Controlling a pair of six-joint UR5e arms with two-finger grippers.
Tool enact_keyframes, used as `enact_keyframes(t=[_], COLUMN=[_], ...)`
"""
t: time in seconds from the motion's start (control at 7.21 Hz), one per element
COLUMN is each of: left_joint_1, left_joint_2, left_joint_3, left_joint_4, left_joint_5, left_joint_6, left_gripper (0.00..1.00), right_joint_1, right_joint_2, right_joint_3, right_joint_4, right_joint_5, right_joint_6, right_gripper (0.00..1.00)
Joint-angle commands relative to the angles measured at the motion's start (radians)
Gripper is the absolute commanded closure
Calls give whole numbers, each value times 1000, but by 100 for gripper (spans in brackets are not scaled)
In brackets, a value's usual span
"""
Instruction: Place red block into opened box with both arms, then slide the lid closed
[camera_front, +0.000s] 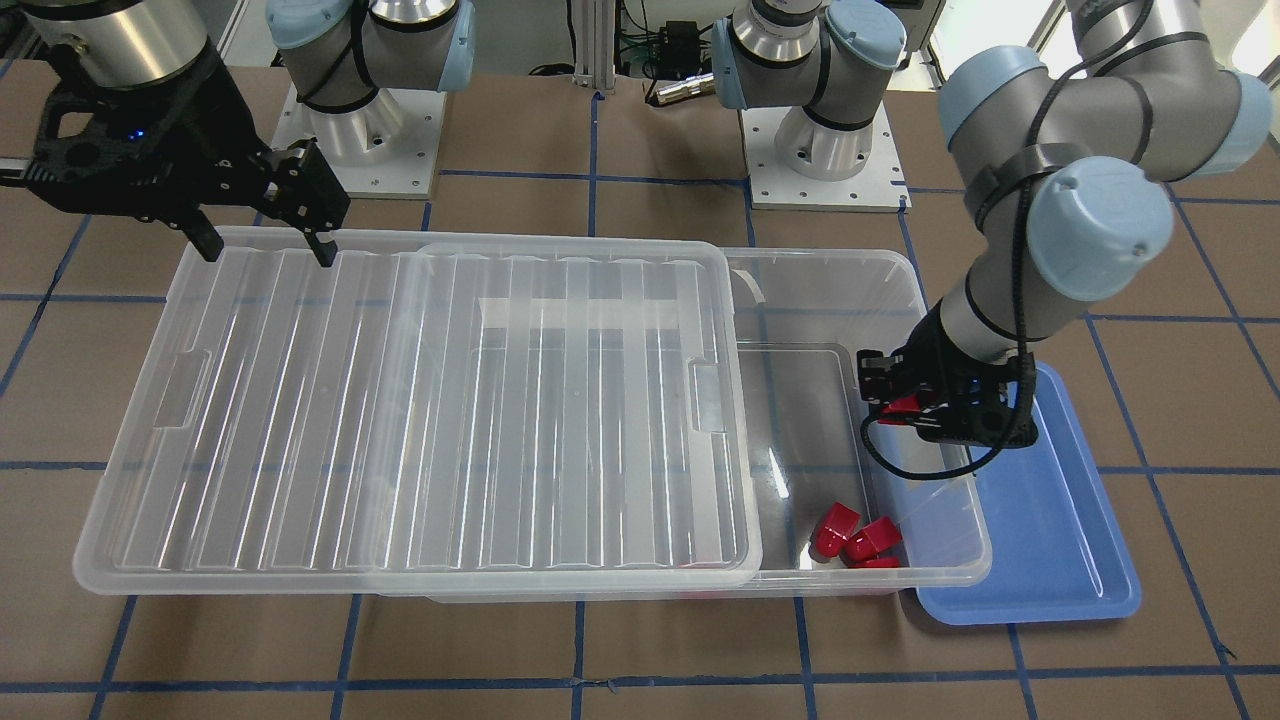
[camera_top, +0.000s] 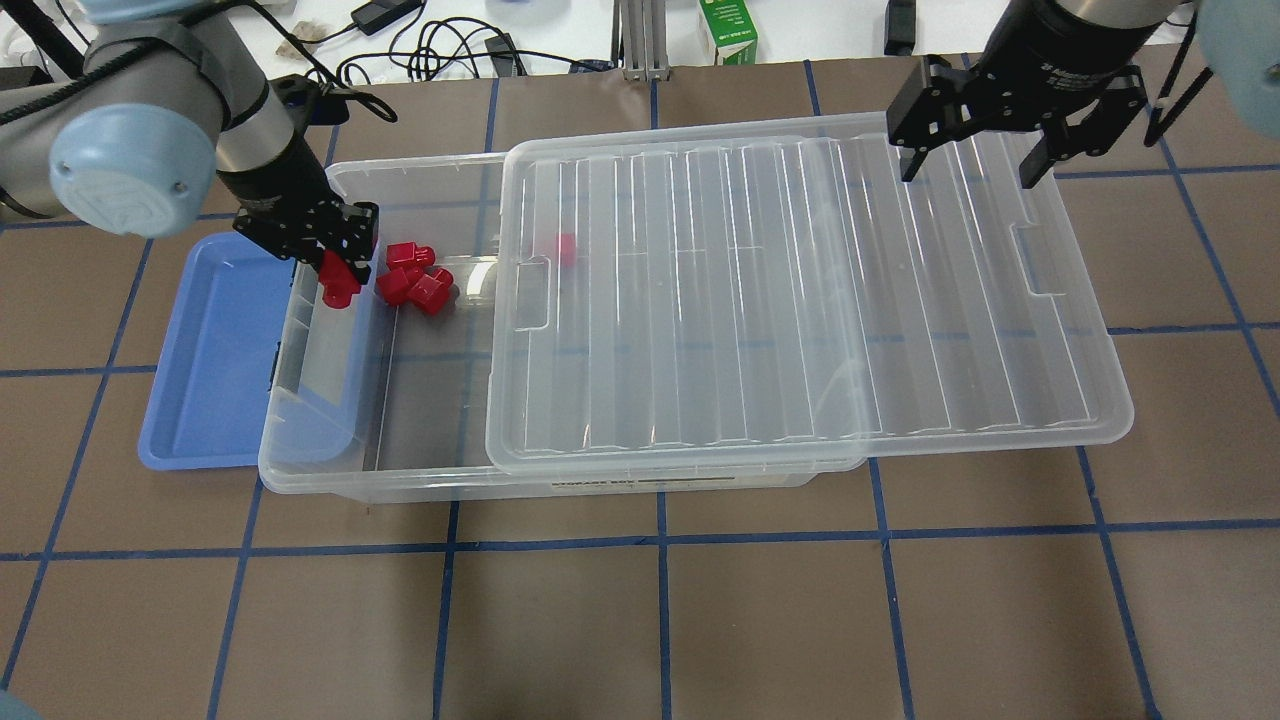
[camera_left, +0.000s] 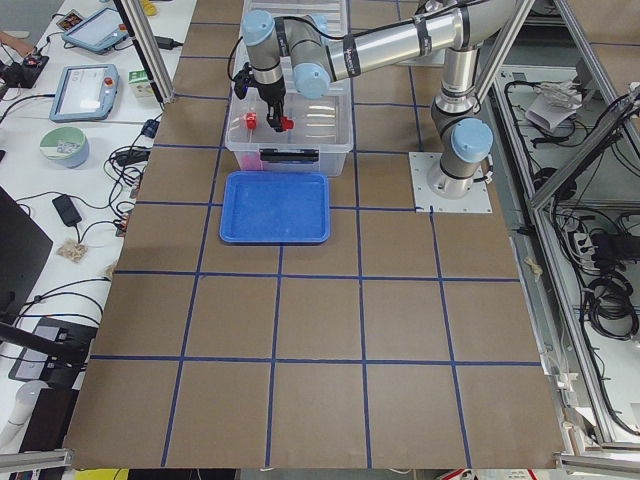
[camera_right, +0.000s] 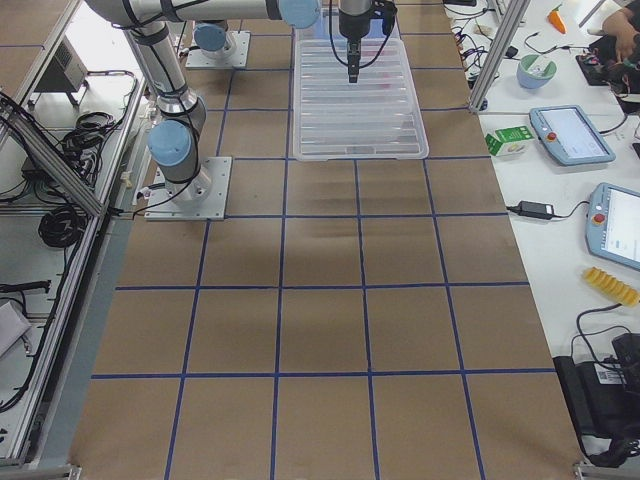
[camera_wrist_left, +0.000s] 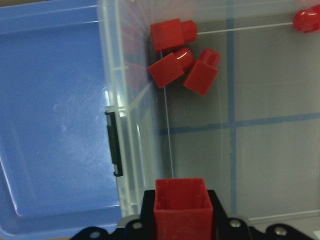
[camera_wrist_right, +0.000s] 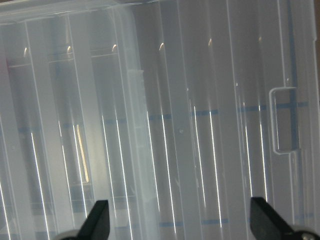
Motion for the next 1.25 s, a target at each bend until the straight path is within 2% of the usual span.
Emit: enact_keyframes(t=[0.0, 0.28, 0.55, 0.97, 1.11], left_joint_1=[-68, -37, -28, -36, -36], left_joint_2=[8, -9, -18, -34, -41], left_joint_3=[-106, -243, -259, -300, -311], left_joint_4=[83, 288, 289, 291, 294], left_joint_5=[6, 0, -2, -3, 0], left_joint_6=[-88, -64, -61, -81, -85], left_gripper=[92, 92, 92, 92, 88], right_joint_1=[23, 23, 23, 20, 10], right_joint_2=[11, 10, 16, 33, 39], right_joint_3=[1, 1, -2, -16, -23], right_joint_4=[-2, -2, -18, -20, -14], right_joint_5=[-3, -5, -86, -75, -75], right_joint_6=[25, 13, 8, 7, 7], right_gripper=[0, 0, 2, 0, 0])
